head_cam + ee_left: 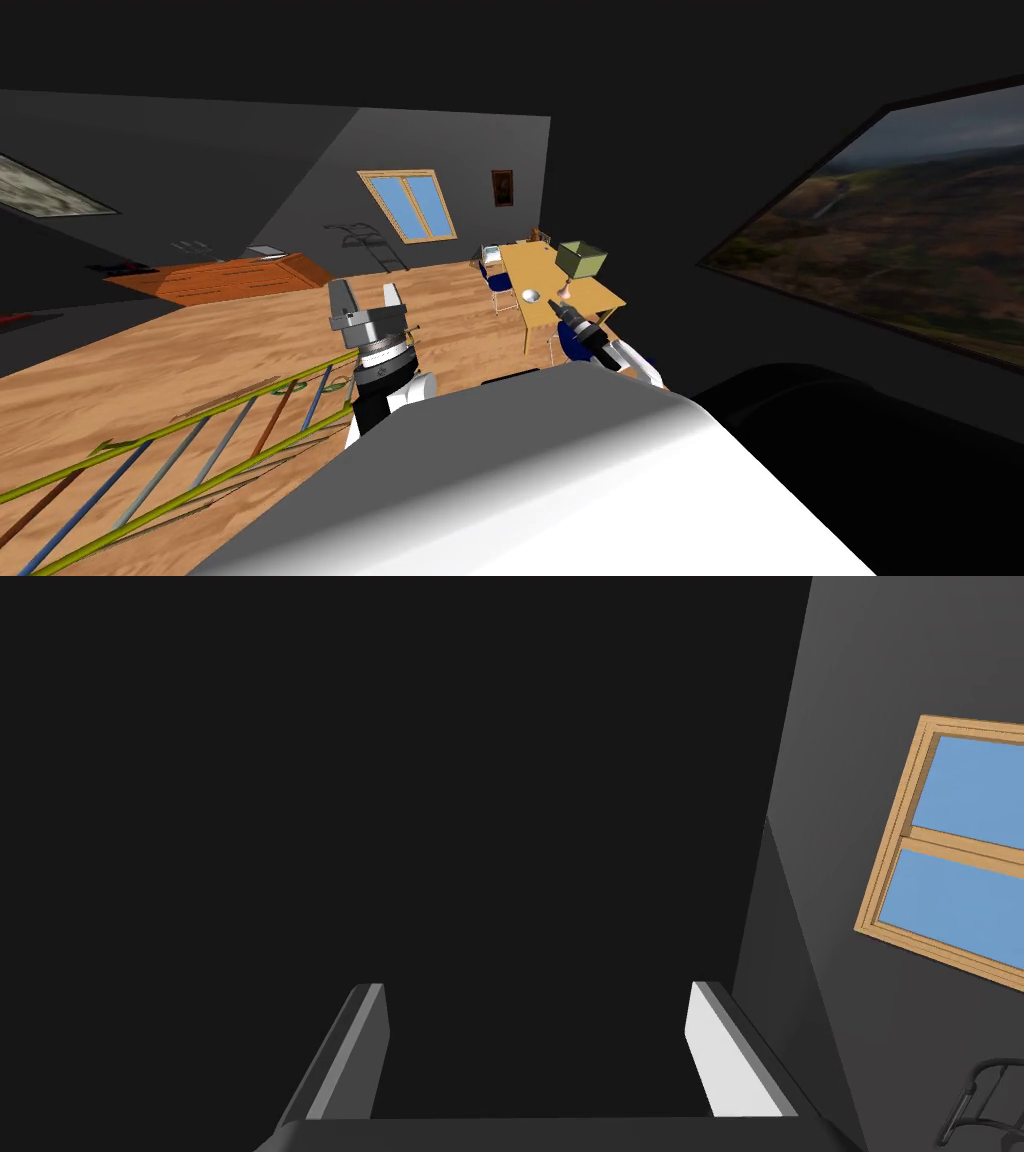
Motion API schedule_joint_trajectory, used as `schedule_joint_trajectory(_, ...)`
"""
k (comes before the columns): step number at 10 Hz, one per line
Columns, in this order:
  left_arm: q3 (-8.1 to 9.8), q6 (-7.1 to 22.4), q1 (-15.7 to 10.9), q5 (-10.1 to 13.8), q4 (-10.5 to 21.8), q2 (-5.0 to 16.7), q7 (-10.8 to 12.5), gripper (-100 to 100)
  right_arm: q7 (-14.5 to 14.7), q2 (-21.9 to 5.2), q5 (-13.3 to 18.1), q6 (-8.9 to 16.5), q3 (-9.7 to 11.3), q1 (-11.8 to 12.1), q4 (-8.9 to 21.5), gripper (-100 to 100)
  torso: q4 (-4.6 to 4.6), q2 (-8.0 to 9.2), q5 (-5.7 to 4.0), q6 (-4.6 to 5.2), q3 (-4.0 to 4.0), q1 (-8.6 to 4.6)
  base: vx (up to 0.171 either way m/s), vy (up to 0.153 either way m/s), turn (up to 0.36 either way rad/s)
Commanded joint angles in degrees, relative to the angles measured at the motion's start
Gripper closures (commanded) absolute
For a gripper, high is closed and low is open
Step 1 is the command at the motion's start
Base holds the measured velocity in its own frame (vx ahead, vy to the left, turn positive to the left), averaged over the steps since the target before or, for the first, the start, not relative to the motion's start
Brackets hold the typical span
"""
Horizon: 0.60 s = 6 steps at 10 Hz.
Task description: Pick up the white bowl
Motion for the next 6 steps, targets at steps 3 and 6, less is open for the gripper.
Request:
schedule_joint_trajectory(3,0.00,0.0,0.0,0.0,0.0,0.0,0.0,0,1.5,-3.8,5.8,2.2,-0.3,0.9,3.2,-100,-0.02,-0.10,0.00,0.00,-0.06,0.00,-0.028,0.006,0.138)
schedule_joint_trajectory(6,0.00,0.0,0.0,0.0,0.0,0.0,0.0,0,2.3,-5.5,9.0,3.2,-0.3,1.1,5.1,-100,-0.04,-0.16,0.01,-0.03,-0.09,0.05,-0.011,0.011,0.121)
